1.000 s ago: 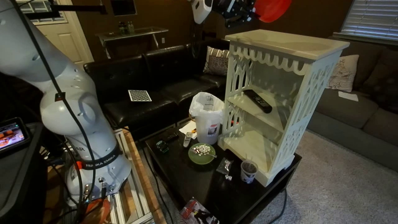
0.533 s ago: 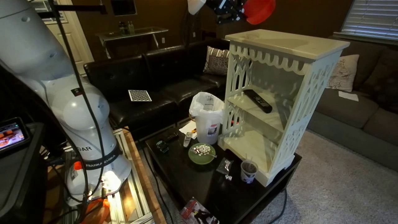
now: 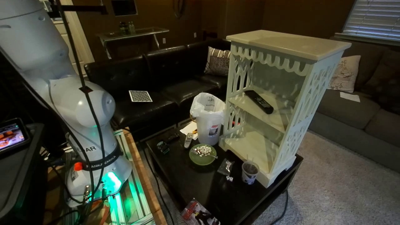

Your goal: Put the bowl on top of the shelf.

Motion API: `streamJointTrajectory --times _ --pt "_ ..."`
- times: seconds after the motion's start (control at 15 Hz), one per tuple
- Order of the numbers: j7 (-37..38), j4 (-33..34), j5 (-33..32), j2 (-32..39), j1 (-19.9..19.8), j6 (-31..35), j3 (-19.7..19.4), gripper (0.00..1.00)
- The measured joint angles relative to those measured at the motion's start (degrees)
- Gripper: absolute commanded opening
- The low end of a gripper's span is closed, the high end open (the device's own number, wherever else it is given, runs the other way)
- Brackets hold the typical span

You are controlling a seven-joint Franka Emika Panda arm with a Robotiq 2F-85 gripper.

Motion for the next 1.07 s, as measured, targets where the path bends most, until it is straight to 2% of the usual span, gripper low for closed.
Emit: streamJointTrajectory --times 0.13,0.27,0.4,0.53,0.6,0.67,0.8,0.93,1.07 --pt "-7.93 4.01 2.98 1.90 3.98 3.83 -3.23 0.03" --pt "-13.95 7.51 5.19 3.87 4.60 4.05 -5.18 0.03" --pt "-16.37 9.59 5.97 5.06 4.39 4.06 -6.34 0.01" --pt "-16.99 9.47 7.72 5.22 -0.33 3.94 -1.98 0.01" --pt "-18.89 9.34 11.19 5.31 -1.20 3.93 -1.21 0.01" --pt "-18.92 7.96 11.76 5.18 0.51 3.96 -1.76 0.01" --pt "-16.09 2.90 11.44 4.90 7.42 4.02 -3.51 0.01" --pt "-13.01 -1.95 11.17 5.06 16.40 4.05 -6.36 0.01" --pt "-10.03 -6.62 10.82 5.02 25.28 3.98 -11.00 0.01"
